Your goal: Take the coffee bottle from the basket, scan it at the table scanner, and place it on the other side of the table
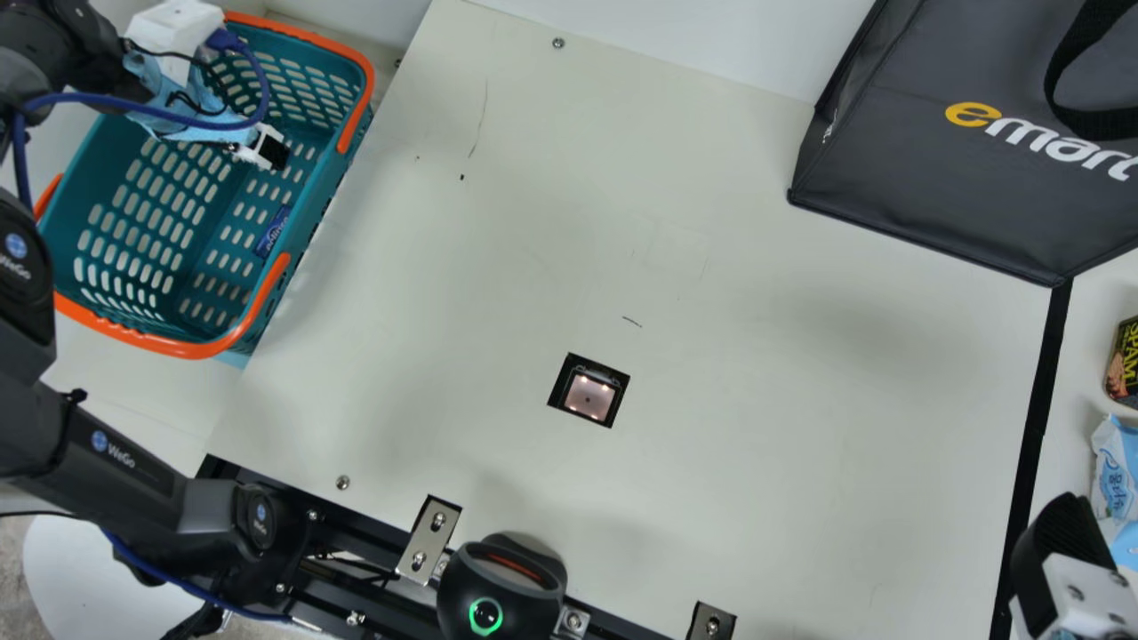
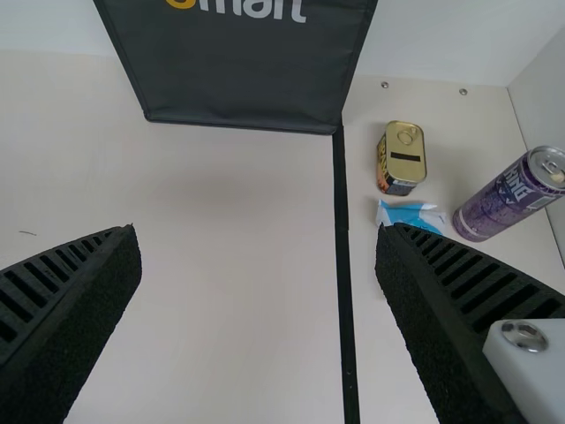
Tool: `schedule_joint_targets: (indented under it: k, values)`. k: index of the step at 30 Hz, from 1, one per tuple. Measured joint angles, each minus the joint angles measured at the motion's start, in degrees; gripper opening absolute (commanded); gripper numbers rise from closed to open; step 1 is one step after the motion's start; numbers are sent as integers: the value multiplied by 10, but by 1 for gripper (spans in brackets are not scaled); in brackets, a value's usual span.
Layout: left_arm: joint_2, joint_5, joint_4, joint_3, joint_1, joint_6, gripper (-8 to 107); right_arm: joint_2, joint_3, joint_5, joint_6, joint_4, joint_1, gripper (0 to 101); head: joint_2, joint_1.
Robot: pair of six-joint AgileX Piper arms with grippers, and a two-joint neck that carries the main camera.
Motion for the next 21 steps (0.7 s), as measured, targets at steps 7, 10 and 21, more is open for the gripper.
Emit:
schedule_joint_targets:
  k: [7, 10, 21]
  values:
    - [8, -1, 5, 14, 4, 4, 90, 0, 0, 0, 0, 0, 0, 95, 0, 1]
    - [12, -1, 3, 19, 7, 6, 90, 0, 0, 0, 0, 0, 0, 95, 0, 0]
    - [31, -6, -35, 25, 20, 41, 90, 0, 0, 0, 0, 0, 0, 95, 0, 0]
